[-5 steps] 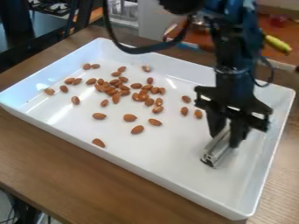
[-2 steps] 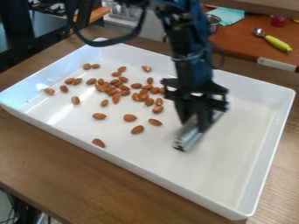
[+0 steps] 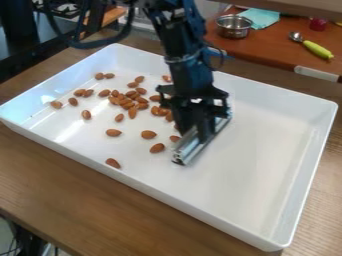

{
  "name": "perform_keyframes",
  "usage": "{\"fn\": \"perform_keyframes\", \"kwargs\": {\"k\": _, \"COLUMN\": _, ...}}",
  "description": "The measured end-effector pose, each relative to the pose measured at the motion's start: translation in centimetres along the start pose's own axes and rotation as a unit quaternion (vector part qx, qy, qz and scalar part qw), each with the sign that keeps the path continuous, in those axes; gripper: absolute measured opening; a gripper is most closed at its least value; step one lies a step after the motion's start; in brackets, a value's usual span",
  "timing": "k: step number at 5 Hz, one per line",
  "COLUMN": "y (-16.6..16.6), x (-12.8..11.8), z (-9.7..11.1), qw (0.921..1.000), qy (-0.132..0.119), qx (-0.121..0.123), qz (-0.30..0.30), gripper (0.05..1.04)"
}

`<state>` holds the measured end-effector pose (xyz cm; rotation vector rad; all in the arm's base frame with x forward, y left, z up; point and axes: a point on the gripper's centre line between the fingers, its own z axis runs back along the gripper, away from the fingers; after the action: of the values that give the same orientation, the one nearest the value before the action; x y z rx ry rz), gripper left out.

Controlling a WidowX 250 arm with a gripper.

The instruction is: Sweep into pile

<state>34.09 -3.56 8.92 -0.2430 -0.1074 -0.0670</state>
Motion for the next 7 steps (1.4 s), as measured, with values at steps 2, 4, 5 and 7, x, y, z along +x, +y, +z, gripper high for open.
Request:
{"fn": "perform_keyframes", "kwargs": {"k": 2, "y": 3.3, "x": 0.2, "z": 0.9, "qw": 0.9996, "qy": -0.017, "qx": 0.003, "qz": 0.023, "gripper": 0.367}}
{"fn": "perform_keyframes", "kwargs": {"k": 4, "y": 6.7, "x": 0.4, "z": 1.4, "qw": 0.9963, "qy": -0.034, "qx": 0.069, "qz": 0.04, "gripper": 0.367}}
{"fn": "perform_keyframes", "kwargs": {"k": 5, "y": 9.2, "x": 0.2, "z": 2.1, "qw": 0.9862, "qy": -0.034, "qx": 0.146, "qz": 0.069, "gripper": 0.367}}
{"fn": "perform_keyframes", "kwargs": {"k": 7, "y": 14.1, "x": -0.7, "z": 3.9, "qw": 0.9658, "qy": -0.015, "qx": 0.236, "qz": 0.107, "gripper": 0.367}}
